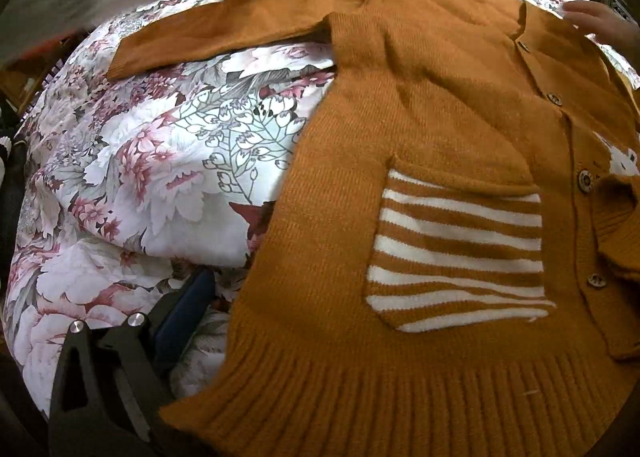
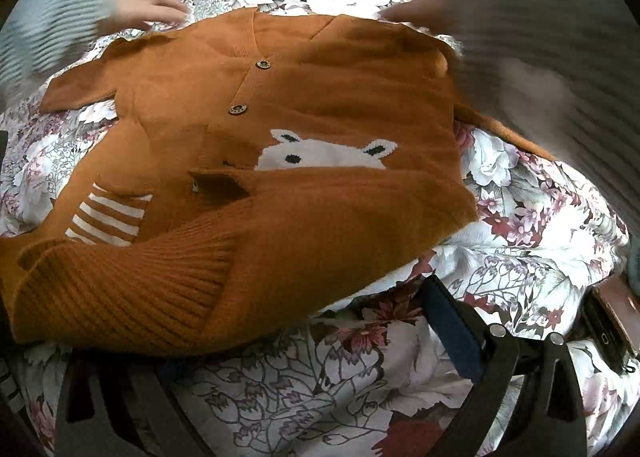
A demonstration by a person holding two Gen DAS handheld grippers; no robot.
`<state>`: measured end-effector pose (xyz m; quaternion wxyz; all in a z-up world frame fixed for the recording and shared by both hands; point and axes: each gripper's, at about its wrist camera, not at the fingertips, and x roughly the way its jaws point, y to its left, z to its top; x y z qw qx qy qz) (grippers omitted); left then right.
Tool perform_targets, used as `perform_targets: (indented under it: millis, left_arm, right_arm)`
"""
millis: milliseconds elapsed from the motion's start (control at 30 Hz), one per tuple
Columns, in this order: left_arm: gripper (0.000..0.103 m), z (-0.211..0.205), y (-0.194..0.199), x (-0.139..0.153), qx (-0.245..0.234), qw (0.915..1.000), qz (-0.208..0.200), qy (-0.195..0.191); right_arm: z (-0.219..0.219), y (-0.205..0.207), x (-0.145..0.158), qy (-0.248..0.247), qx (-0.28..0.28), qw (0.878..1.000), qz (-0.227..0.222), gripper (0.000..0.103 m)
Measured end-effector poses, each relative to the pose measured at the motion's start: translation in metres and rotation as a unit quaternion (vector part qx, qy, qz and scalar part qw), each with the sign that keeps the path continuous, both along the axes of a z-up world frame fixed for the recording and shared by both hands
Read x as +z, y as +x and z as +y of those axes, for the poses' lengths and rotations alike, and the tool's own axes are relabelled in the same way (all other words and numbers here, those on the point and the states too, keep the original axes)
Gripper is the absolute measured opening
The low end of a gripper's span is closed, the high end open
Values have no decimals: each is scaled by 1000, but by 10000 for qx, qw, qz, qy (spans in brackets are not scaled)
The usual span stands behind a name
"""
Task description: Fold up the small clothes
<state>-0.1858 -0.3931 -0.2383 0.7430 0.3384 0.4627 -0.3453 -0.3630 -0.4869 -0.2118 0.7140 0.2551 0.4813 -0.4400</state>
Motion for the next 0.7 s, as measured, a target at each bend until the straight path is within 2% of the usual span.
perform_targets:
  millis: [700]
  left_arm:
    - [99, -4, 2, -1, -2, 10000, -2, 4]
  right_arm:
    - [3, 6, -1, 3, 10, 10000, 5, 100]
